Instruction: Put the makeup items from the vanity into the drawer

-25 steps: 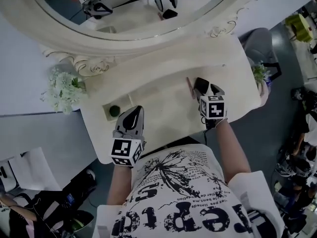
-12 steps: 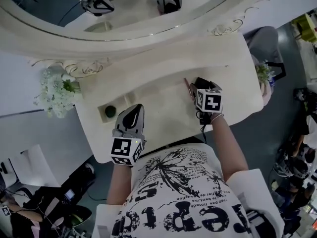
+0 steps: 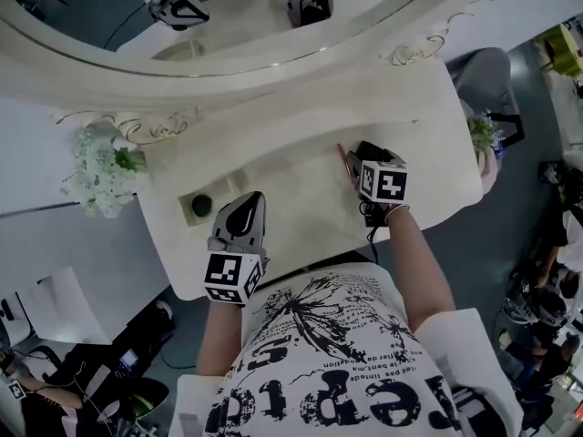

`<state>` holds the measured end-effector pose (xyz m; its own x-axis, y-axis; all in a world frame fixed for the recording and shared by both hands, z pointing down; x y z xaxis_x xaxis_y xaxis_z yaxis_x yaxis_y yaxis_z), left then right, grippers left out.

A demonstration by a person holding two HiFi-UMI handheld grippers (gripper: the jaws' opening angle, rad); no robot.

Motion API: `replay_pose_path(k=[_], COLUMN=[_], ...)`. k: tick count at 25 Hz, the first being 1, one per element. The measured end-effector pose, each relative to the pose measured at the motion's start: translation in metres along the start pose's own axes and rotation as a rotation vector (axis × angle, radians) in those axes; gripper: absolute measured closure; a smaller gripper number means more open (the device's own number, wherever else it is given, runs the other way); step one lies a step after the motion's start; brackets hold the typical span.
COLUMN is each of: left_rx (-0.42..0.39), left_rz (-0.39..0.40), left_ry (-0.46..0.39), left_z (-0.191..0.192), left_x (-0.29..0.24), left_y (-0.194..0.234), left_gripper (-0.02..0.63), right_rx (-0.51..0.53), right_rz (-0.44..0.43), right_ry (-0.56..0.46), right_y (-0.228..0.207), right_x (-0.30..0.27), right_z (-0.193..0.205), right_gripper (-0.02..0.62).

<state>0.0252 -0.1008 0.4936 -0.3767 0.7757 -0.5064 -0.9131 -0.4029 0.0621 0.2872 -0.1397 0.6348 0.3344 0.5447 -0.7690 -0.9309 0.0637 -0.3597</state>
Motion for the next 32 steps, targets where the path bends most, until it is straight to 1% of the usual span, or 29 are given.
replay_pose_path(k=[5,7,13,16,19,24,28,32], left_rx=[0.001,0.002,0.009,0.010,0.014,0.026,0.039,0.055], left_rz=[0.001,-0.003,-0.007,-0.004,-0.007,-0.027,-0.068,-0.130], left_ry=[-0.006,-0.010,-0.026,-0.029,-0.037,-0.077,-0.111,-0.128], left_z=[0.000,-0.001,-0.004,-0.004,-0.006,-0.014,-0.015,-0.010], left_x=[0.005,0.007,0.012,0.017,0.023,0.041,0.068,0.104], left_y=[0.002,0.003,0.005,0.006,0.009,0.023,0.046,0.078], left_gripper=[0.586,0.586,0.584,0.586,0.586,0.585,0.586,0.584], right_rx=[-0.010,-0.007,0.083,0.100,0.123,0.186,0.261,0.336], right_rz=[-0.018,-0.027,-0.034,-0.048,-0.076,-0.148,-0.230,-0.311], right_ry=[-0.006,-0.011,0.000,-0.015,-0.044,-0.091,-0.114,-0.102], right_y=[-0.004,-0.003,0.007,0.015,0.029,0.079,0.140,0.206], right_x=[0.007,0.010,0.017,0.024,0.034,0.046,0.049,0.044], right_z=[0.002,0.003,0.005,0.004,-0.005,-0.030,-0.042,-0.041], right_gripper=[0.232,0.243,0.264,0.265,0.265,0.265,0.265,0.265])
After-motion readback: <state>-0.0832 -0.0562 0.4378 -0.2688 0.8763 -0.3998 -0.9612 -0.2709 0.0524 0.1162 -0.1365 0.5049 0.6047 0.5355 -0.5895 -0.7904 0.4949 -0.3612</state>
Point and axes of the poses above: the fingertips, and each gripper's own axes: x backward along the fingers, y to its left, z out of its underside, the point moved 1 cm from there along x, backward along the fingers, and after that the axes turned 15 degrees about -z, right-handed, at the moved point
